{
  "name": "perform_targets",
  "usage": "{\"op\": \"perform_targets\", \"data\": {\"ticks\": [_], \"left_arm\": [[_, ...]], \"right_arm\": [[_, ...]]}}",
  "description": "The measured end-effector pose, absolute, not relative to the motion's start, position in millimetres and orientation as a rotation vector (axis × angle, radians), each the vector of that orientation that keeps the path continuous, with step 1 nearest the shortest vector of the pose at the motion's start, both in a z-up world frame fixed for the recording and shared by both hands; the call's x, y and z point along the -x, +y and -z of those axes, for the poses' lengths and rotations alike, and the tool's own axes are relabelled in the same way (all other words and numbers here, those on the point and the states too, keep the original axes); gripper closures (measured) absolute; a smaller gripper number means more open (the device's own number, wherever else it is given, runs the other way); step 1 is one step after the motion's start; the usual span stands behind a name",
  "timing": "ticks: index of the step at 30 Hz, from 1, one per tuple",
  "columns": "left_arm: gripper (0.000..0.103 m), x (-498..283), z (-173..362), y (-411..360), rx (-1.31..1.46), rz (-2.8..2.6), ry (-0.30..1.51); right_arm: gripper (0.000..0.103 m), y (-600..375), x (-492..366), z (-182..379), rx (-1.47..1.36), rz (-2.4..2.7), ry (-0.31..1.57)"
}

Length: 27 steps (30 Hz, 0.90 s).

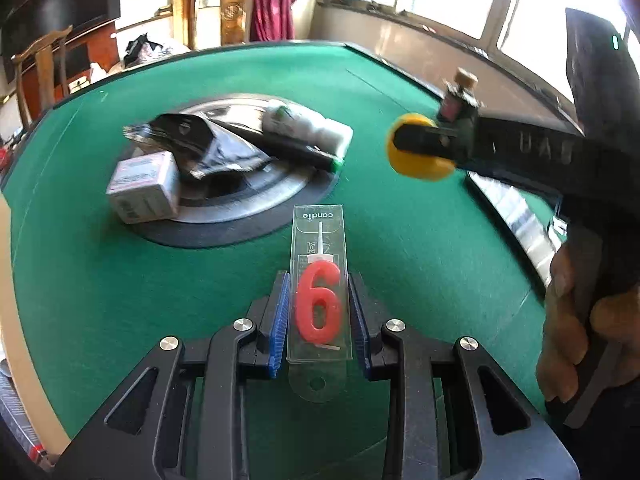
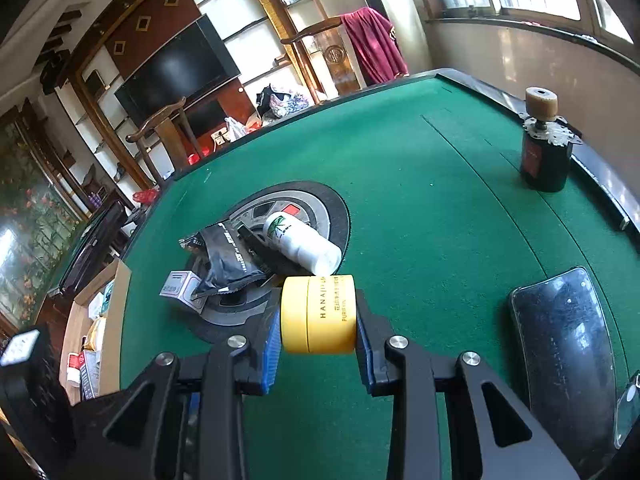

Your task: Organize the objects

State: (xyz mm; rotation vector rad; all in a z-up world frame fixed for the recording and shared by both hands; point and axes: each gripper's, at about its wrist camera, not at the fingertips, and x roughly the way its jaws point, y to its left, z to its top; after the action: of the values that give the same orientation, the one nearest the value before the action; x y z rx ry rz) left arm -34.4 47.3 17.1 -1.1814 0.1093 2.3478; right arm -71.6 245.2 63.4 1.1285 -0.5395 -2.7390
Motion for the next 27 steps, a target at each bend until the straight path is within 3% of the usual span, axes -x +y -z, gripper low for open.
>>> {"op": "perform_targets", "data": {"ticks": [14, 27], "left_arm": [[0.076, 32, -72, -13, 1.016, -2.469, -0.054], [0.075, 49, -96, -179, 0.976, -2.769, -0.33]], "right_arm": [[0.071, 231, 71, -58, -1.114, 2.776, -0.456], [0.071, 113, 60, -77, -1.037, 2.572, -0.284]]}}
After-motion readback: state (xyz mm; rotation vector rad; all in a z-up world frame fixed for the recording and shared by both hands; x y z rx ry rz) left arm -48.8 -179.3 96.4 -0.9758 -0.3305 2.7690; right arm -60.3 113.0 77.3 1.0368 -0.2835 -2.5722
